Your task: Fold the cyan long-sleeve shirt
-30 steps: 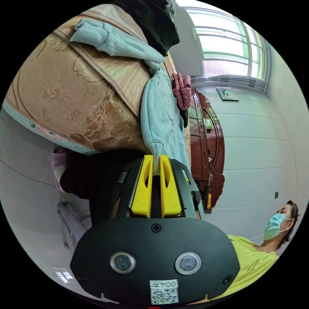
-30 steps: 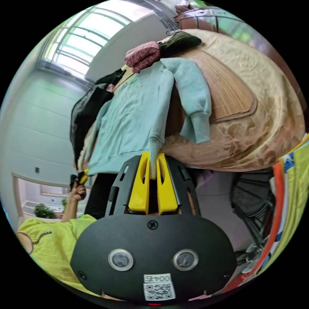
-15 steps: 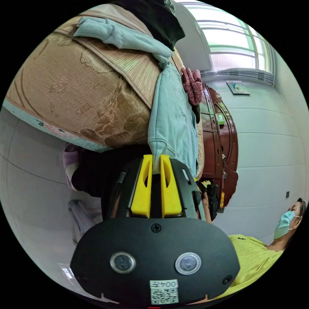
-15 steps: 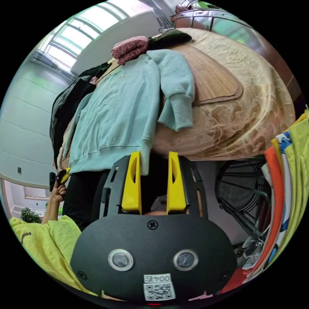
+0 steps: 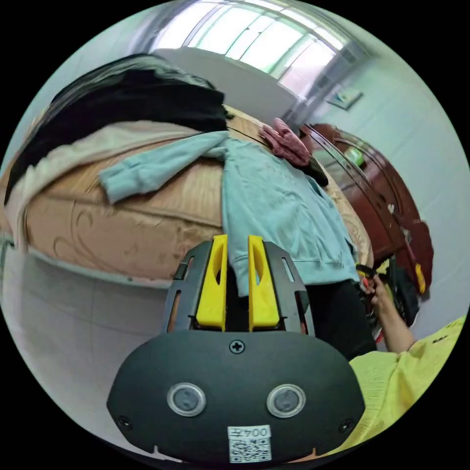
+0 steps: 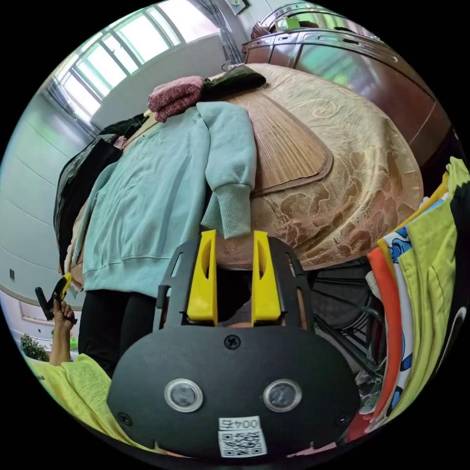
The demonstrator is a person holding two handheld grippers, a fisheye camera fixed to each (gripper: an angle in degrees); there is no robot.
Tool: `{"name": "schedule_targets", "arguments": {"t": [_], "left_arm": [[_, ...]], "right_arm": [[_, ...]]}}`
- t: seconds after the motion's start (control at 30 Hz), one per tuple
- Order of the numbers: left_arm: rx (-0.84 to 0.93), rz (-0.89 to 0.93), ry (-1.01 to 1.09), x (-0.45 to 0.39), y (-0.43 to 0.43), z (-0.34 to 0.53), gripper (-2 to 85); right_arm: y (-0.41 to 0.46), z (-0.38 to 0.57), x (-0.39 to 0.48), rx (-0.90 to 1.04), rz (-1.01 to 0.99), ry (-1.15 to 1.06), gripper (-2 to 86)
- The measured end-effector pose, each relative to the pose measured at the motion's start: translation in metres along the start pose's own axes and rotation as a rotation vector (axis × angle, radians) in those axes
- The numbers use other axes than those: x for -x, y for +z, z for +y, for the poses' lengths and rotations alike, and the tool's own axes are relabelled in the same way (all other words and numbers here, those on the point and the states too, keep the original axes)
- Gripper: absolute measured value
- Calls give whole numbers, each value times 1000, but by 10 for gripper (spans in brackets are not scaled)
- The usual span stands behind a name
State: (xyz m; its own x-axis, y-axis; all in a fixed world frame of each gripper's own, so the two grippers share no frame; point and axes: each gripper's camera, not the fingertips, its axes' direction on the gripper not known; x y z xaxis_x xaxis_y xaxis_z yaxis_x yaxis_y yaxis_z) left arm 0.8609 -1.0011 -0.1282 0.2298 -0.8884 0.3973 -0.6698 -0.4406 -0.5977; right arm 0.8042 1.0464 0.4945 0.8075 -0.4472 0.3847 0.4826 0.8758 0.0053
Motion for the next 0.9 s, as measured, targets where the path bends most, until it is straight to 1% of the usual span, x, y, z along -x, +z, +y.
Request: {"name": "schedule_targets", "arguments": {"t": [0.07, 0.17, 0.27, 0.33, 0.43, 0.47, 0.5, 0.53, 0.57, 0.6, 0.67, 0.7, 0.77, 0.83, 0.9], "left_arm": [[74, -29, 210, -59, 28, -21, 54], [172, -59, 356, -115, 70, -38, 31], [234, -111, 380, -140, 106, -42, 14], [286, -108, 349, -145, 124, -41, 8], [289, -125, 357, -158, 131, -38, 4], [290, -138, 373, -164, 133, -37, 4], [291, -145, 383, -168, 134, -37, 3], [294, -161, 400, -175, 136, -36, 3], [297, -176, 411, -181, 138, -35, 2], [298, -183, 415, -184, 138, -35, 2], [296, -204, 422, -195, 141, -34, 2], [296, -209, 425, -197, 142, -34, 2], [297, -220, 435, -205, 144, -34, 2], [299, -220, 435, -210, 145, -35, 2], [301, -213, 427, -213, 146, -36, 2]], "right_arm": [[12, -9, 7, 53, 22, -3, 66], [14, -21, 22, 76, 34, -65, 37], [-2, -36, 37, 47, 152, -131, 33], [-20, -57, 37, 13, 291, -155, 31], [-46, -94, 17, -40, 467, -109, 34], [-50, -102, 12, -46, 486, -95, 35], [-53, -117, 1, -34, 512, -60, 39], [-50, -132, -10, 22, 511, -17, 46], [-47, -139, -15, 60, 507, 12, 80], [-43, -150, -21, 118, 520, 74, 146], [-44, -158, -15, 135, 543, 93, 165], [-51, -156, -3, 78, 536, 96, 162], [-61, -147, 23, -13, 453, 61, 148], [-60, -127, 73, -51, 178, -85, 123], [-42, -111, 113, -10, 8, -178, 111]]}}
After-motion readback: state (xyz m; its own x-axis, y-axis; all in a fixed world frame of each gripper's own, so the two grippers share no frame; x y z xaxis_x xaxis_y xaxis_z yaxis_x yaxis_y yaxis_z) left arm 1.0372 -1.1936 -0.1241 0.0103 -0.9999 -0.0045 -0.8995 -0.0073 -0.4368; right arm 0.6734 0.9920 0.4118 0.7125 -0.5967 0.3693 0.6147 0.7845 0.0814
